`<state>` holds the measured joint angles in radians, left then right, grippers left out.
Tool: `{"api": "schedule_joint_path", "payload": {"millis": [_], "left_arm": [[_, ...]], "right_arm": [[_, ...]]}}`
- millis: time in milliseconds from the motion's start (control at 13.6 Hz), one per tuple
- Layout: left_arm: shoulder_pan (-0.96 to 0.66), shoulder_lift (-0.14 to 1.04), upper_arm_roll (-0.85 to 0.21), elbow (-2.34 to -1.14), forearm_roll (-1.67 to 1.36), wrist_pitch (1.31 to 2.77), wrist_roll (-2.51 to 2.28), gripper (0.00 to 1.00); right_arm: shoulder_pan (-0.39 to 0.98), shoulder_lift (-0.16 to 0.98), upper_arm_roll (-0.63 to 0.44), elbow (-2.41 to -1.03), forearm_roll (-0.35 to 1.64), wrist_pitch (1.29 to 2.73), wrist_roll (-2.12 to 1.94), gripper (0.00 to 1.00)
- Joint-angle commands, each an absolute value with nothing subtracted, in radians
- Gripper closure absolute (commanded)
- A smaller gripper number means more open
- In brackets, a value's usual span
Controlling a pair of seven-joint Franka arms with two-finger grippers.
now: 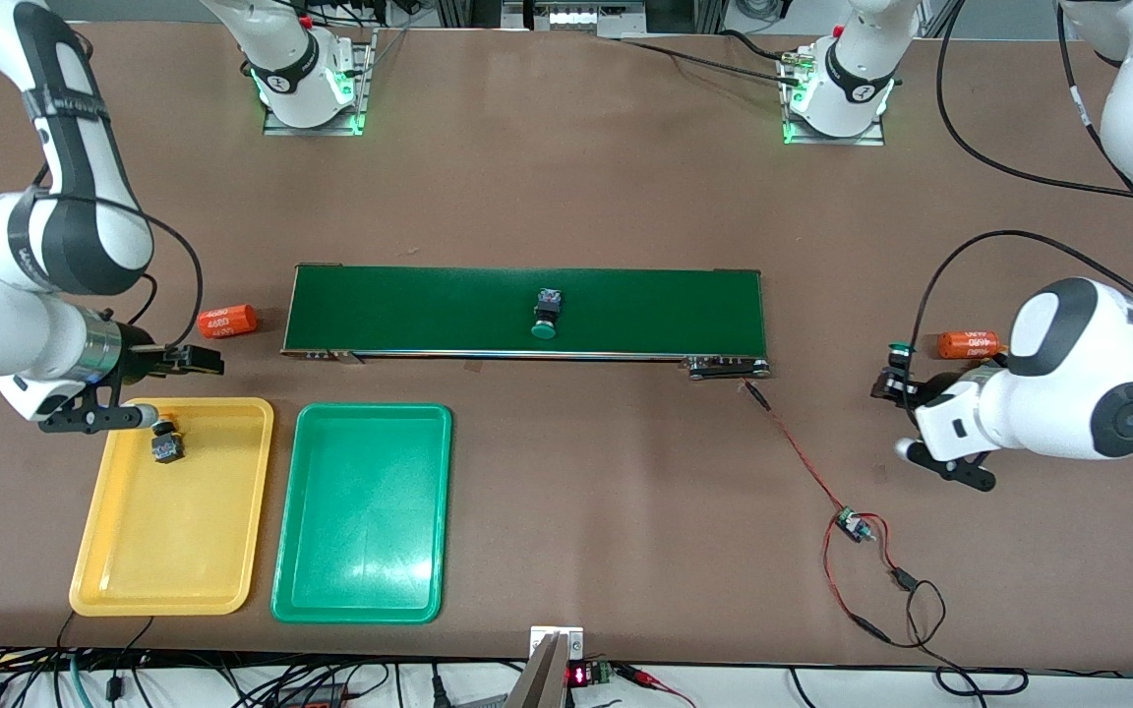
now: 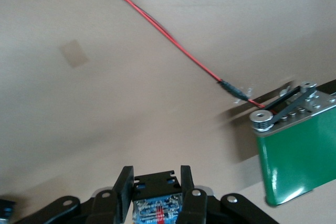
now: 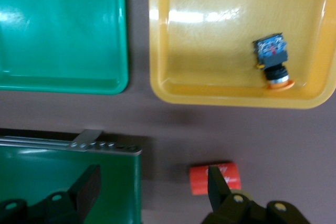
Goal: Sort buttons by color to trays
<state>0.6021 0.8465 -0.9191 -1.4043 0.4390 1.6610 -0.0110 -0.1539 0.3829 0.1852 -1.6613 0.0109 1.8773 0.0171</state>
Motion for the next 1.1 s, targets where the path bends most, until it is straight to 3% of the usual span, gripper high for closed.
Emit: {"api": "schedule_joint_path", "payload": {"millis": [0, 220, 587, 734, 1028], "left_arm": [[0.621, 0.838, -0.974, -1.457, 0.448, 1.67, -0.093, 1.0], [0.62, 0.835, -1.023, -1.517, 0.451, 1.712, -0.22, 1.0], [0.539, 0.808, -1.026, -1.559, 0.453, 1.741, -0.36, 1.0], [0.509, 0.808, -1.025, -1.572, 0.454, 1.764, -0.396, 1.0], [0.502, 0.808, -1.026, -1.673, 0.514, 1.877, -0.455, 1.0]], "right_arm": [[-0.103, 0.316, 0.181, -1.683, 0.057, 1.812, 0.133, 0.09], [-0.045, 0.273, 0.181, -1.686, 0.071, 1.752, 0.241, 0.09], [0.024, 0.268, 0.181, -1.686, 0.071, 1.769, 0.304, 0.09], [0.054, 0.247, 0.181, -1.713, 0.069, 1.834, 0.299, 0.09], [0.057, 0.122, 0.181, -1.921, 0.06, 2.023, 0.226, 0.08]]}}
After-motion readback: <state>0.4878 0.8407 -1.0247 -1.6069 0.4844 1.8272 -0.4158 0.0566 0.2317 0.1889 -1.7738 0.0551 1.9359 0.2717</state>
